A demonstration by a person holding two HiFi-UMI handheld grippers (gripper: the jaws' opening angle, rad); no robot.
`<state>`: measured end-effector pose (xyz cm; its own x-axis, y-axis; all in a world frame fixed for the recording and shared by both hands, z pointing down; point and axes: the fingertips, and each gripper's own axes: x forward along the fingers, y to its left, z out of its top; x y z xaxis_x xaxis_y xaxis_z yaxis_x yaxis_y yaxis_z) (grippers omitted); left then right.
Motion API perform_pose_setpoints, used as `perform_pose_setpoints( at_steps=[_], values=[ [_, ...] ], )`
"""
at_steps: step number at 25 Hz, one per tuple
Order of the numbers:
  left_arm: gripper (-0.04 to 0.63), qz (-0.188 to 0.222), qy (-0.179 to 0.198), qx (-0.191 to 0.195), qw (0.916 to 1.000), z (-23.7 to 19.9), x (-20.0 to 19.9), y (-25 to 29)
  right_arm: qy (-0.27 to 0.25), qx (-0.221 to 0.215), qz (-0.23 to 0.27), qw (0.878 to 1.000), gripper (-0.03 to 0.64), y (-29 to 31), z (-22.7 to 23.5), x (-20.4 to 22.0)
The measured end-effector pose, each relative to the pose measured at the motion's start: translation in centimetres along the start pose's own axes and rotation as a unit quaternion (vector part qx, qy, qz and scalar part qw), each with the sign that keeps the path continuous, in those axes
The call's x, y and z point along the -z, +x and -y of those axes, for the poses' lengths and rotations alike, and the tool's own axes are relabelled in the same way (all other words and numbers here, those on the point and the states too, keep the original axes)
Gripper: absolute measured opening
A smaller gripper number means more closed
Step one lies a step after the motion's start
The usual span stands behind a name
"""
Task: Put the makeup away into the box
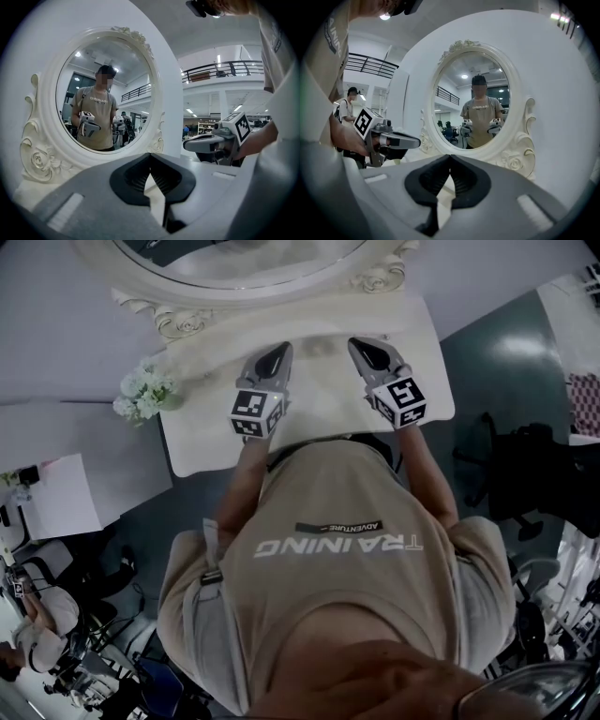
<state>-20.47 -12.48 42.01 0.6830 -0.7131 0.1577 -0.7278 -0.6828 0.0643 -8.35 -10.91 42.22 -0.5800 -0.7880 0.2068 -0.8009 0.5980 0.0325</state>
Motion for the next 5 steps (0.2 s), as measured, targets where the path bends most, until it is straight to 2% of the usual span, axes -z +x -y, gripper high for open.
perform_pose_setpoints(
  at_steps=[5],
  values=[
    [0.006,-0.001,-0.001,0.004,1.0000,0.16,0.08,0.38,0.014,0.002,-0.003,1.000,0.005,-0.13,0.20,0.26]
  ],
)
